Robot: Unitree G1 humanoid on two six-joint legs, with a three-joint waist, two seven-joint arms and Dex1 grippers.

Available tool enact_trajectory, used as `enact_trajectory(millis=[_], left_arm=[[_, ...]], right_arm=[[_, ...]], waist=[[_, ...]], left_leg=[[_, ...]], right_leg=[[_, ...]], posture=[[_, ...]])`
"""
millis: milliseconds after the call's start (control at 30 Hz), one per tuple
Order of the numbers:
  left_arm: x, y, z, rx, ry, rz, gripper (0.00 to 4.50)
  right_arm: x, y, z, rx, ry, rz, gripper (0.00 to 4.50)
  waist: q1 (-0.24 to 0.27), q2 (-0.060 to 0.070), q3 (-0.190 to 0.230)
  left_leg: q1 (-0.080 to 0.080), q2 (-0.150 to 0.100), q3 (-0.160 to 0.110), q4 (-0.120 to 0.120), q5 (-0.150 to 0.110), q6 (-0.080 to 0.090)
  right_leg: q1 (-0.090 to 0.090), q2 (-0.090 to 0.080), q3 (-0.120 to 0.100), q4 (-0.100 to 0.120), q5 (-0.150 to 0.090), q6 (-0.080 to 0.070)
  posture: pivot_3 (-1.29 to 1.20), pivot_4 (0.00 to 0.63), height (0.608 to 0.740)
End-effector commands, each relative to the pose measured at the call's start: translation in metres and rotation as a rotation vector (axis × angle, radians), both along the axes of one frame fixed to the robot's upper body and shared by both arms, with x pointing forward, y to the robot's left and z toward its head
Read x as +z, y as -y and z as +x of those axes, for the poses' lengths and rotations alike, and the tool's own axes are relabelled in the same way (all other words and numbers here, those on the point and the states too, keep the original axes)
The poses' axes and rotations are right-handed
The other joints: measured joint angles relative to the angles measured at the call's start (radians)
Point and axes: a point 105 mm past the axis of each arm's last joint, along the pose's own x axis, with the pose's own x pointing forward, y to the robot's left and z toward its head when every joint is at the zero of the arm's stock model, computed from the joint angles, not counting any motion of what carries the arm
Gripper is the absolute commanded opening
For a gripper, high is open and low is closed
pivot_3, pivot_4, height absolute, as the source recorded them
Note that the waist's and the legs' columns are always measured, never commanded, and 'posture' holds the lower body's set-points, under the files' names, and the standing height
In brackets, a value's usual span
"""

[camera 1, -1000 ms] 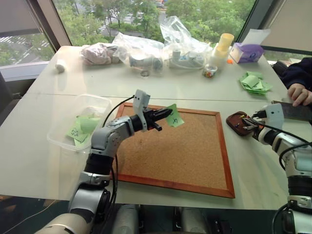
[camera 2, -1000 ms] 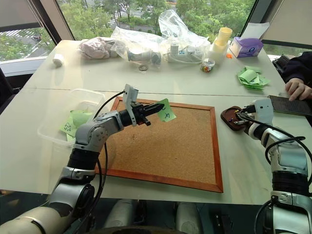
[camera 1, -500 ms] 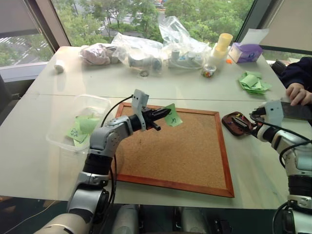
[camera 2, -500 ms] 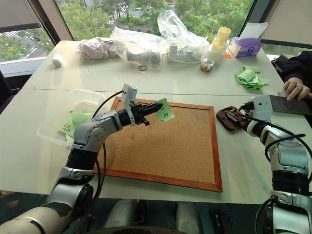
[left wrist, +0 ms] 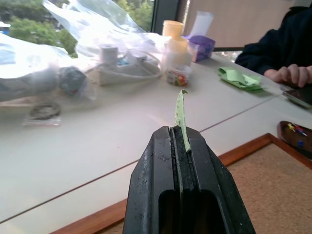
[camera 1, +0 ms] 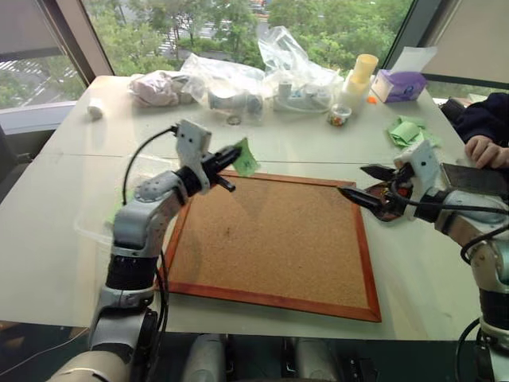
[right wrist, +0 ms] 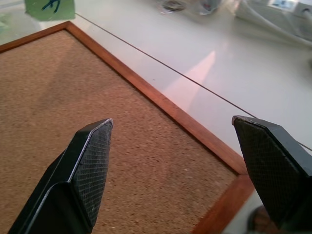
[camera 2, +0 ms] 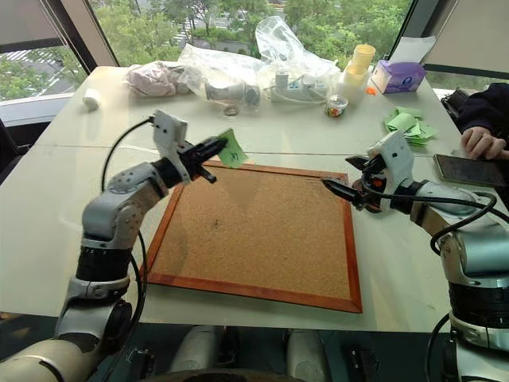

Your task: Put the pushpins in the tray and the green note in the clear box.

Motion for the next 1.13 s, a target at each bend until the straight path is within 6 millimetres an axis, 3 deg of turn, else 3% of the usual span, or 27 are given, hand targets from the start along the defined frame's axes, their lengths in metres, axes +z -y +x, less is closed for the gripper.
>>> enact_trajectory(millis=[33,200,300,400,533,600,633,767,933,1033,1133], left_arm=[[0.011,-0.056,-0.014,0.124,-0.004,0.008,0.00],[-0.003,-0.110,-0.029,0.216,-0.092,0.093,0.00],[-0.015,-0.119,-0.034,0.212,-0.139,0.127,0.00],[-0.029,-0.130,-0.034,0.227,-0.183,0.191,1.07],[-0.032,-0.133,-0.039,0.163,-0.212,0.226,2.99],[-0.025,-0.125,-0.040,0.109,-0.190,0.239,4.10],[-0.021,-0.119,-0.040,0.075,-0.181,0.241,4.40],[-0.006,-0.062,-0.060,-0.230,-0.133,0.260,4.40],[-0.013,-0.006,-0.080,-0.487,-0.109,0.336,4.40],[-0.019,0.012,-0.082,-0.561,-0.109,0.322,4.40],[-0.029,0.017,-0.080,-0.585,-0.132,0.326,4.40]], right_arm=[[0.011,-0.018,-0.004,0.096,0.040,-0.009,4.04],[0.008,-0.023,0.003,0.123,0.040,-0.032,4.04],[0.008,-0.025,0.006,0.133,0.043,-0.033,4.04],[0.008,-0.026,0.008,0.137,0.044,-0.033,4.08],[0.006,-0.020,0.007,0.129,0.036,-0.059,4.08],[0.002,-0.013,0.006,0.111,0.022,-0.069,4.08],[0.001,-0.010,0.005,0.105,0.018,-0.082,4.08],[-0.004,0.004,-0.004,0.079,-0.009,-0.105,4.08],[-0.007,0.017,-0.014,0.054,-0.034,-0.117,4.08],[-0.008,0.021,-0.018,0.049,-0.033,-0.133,4.08],[-0.005,0.022,-0.019,0.042,-0.026,-0.127,4.08]], waist=[[-0.007,0.000,0.000],[-0.001,-0.001,0.001],[0.004,-0.002,0.001],[0.004,-0.002,0.001],[-0.005,-0.002,0.001],[-0.004,-0.003,0.002],[-0.003,-0.003,0.002],[-0.001,-0.004,0.002],[-0.004,-0.003,0.002],[-0.007,-0.003,0.002],[-0.007,-0.003,0.002]], left_leg=[[0.000,0.000,0.000,0.000,0.000,0.000],[0.000,0.000,0.000,0.000,0.000,0.000],[-0.001,0.000,0.000,0.000,0.000,0.000],[-0.001,0.000,0.001,0.000,0.000,0.000],[-0.001,0.000,0.001,0.000,0.000,0.000],[-0.001,0.000,0.001,0.000,0.000,0.000],[-0.001,0.000,0.001,0.000,0.000,0.000],[-0.002,0.000,0.001,0.000,0.000,0.000],[-0.001,0.000,0.001,0.000,0.000,0.000],[-0.001,0.000,0.001,0.000,0.000,0.000],[0.000,0.000,0.001,0.000,0.000,0.000]], right_leg=[[0.000,0.000,0.000,0.000,0.000,0.000],[0.000,-0.001,0.000,0.000,0.000,0.000],[0.000,-0.001,0.000,0.000,0.000,0.000],[-0.001,-0.001,0.000,0.000,0.000,0.000],[-0.001,-0.001,0.000,0.000,0.000,0.000],[-0.001,-0.001,0.000,0.000,0.000,0.000],[-0.001,-0.001,0.000,0.000,0.000,0.000],[-0.001,-0.002,0.000,0.000,0.000,0.000],[-0.001,-0.001,0.000,0.000,0.000,0.000],[-0.001,-0.001,0.000,0.000,0.000,0.000],[-0.001,0.000,0.000,0.000,0.000,0.000]], posture=[[0.00,0.150,0.740],[0.00,0.150,0.740],[0.00,0.150,0.740],[0.00,0.150,0.740],[0.00,0.150,0.740],[0.00,0.150,0.740],[0.00,0.150,0.740],[0.00,0.150,0.740],[0.00,0.150,0.740],[0.00,0.150,0.740],[0.00,0.150,0.740]])
